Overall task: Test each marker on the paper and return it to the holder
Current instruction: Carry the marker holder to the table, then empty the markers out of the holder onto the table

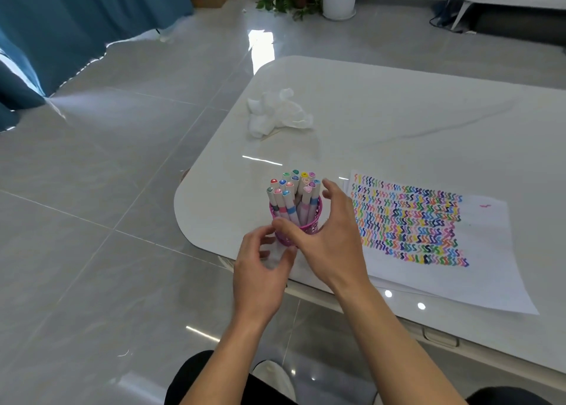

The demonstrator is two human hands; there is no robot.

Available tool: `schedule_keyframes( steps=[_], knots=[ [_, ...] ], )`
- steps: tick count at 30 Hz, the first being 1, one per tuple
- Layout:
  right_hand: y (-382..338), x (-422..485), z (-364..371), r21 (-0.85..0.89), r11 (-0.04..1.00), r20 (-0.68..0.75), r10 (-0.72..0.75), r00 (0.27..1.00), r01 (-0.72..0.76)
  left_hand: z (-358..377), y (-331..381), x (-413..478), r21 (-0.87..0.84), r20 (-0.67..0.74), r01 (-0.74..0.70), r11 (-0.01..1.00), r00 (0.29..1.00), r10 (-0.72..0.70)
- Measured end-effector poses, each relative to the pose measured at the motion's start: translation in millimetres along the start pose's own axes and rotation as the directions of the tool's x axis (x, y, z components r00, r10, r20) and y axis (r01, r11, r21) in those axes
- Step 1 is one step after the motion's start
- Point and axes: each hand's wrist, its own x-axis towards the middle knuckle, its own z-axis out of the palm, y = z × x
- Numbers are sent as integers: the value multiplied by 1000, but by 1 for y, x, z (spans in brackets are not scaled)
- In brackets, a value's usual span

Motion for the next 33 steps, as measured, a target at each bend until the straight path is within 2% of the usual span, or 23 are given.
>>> schedule_keyframes(
  steps=[4, 8, 12, 19, 24, 27, 33],
  knots=[
    [-17, 16, -3, -186, 980, 0, -75, 997, 74, 8, 8, 7, -23, -18, 7, 1000, 1000, -7],
    [-31, 33, 3, -388, 916, -15, -119, 993, 104, 14, 8, 16, 4, -42, -15, 1000, 999, 16],
    [-33, 43, 6, -493, 861, -47, -167, 985, 123, 20, 8, 22, 3, -55, -36, 999, 998, 36],
    [-35, 51, 9, -528, 835, -2, -185, 983, 156, 27, 1, 30, 12, -88, -63, 998, 994, 64],
    [-40, 48, 18, -508, 841, 56, -182, 982, 185, 31, -2, 28, -56, -109, -2, 998, 994, -4],
    [-41, 43, 23, -520, 830, 39, -212, 976, 201, 33, -4, 28, -81, -110, 13, 997, 994, -22],
    [-40, 44, 25, -531, 820, -14, -259, 966, 212, 35, -7, 27, -10, -97, -48, 999, 994, 47]
  ],
)
